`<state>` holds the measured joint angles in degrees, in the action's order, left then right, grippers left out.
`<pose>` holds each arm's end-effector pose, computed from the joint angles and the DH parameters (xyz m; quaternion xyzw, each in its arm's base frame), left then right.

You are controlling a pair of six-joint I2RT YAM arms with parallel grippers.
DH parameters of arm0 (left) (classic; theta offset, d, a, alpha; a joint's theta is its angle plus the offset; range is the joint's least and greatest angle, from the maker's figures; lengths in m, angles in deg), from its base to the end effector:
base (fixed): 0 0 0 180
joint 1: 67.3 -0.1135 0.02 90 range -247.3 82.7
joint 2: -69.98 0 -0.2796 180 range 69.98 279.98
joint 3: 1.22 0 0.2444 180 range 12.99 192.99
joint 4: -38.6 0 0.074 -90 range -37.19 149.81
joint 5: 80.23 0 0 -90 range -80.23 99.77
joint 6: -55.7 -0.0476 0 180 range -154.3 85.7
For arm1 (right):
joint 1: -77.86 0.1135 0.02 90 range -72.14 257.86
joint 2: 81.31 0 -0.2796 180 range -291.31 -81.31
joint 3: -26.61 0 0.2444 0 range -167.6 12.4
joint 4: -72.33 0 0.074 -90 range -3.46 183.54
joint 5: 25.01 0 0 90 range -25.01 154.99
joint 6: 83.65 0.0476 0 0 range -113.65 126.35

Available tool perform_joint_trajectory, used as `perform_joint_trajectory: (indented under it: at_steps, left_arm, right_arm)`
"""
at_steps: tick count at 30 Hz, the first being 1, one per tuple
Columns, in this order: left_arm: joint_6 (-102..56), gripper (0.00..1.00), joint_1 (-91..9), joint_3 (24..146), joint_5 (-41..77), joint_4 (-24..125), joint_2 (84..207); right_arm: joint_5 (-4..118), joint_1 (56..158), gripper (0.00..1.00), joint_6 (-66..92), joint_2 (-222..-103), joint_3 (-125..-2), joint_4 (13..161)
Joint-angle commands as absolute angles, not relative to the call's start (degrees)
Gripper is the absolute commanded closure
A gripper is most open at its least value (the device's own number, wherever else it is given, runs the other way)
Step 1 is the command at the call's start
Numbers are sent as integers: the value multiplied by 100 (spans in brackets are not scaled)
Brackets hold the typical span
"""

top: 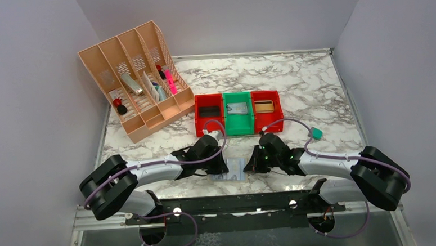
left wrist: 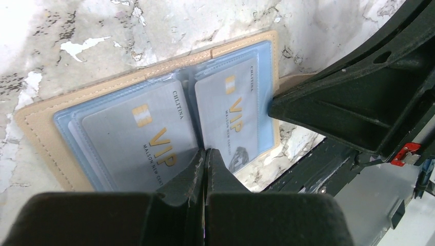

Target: Take the credit cards out of the card holder

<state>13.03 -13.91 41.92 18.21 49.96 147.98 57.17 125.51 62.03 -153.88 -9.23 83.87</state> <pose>0.1412 -0.2018 0.1599 0.0763 0.9226 -0.3299 0.1846 0.1385 0.1616 0.1437 0.0410 0.9317 0.3182 0.1704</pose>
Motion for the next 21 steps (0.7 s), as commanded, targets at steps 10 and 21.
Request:
perform_joint_trajectory:
  at_steps: [10,21]
  left_arm:
    - [1237,100,-1368,4307,1299,5357,14442]
    - [1048,100,-1368,4439,1189,5778,14378]
  right_arm:
    - [6429,12593,94,5802,-15360,-954,9082]
    - [6355,12593,94,5804,-15393,-1056,9068]
